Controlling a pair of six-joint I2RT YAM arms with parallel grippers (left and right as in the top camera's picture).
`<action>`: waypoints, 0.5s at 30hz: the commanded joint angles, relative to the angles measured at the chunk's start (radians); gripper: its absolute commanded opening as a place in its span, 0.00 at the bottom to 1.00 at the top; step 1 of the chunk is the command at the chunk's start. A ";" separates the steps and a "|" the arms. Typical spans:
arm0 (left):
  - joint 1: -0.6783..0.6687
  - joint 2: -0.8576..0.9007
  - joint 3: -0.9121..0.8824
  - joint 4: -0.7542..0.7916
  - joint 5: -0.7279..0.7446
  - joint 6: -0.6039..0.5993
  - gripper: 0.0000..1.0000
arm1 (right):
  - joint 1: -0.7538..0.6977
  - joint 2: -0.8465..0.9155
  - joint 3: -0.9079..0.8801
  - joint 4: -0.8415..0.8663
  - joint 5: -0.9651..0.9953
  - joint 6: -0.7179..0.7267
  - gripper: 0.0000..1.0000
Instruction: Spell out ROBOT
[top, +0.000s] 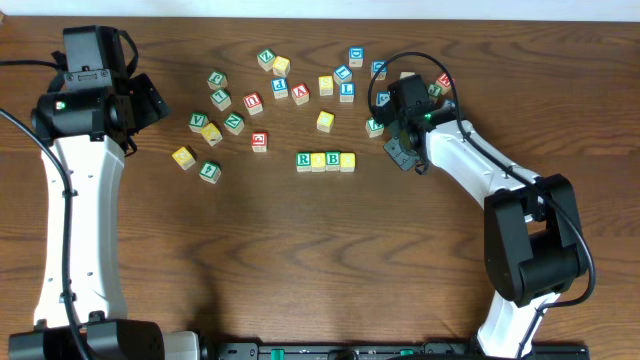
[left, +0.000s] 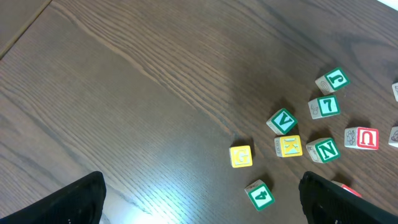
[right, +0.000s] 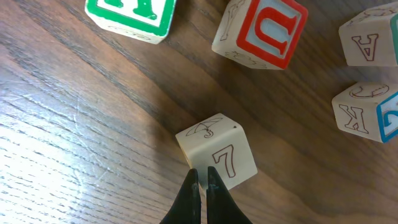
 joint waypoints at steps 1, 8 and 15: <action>0.004 -0.010 -0.015 0.001 -0.017 -0.001 0.97 | -0.013 -0.019 -0.008 0.003 0.000 -0.010 0.01; 0.004 -0.010 -0.015 0.001 -0.017 -0.001 0.98 | -0.013 -0.019 -0.028 -0.002 -0.089 -0.013 0.01; 0.004 -0.010 -0.015 0.001 -0.017 -0.001 0.97 | -0.011 -0.019 -0.122 0.002 -0.105 -0.013 0.01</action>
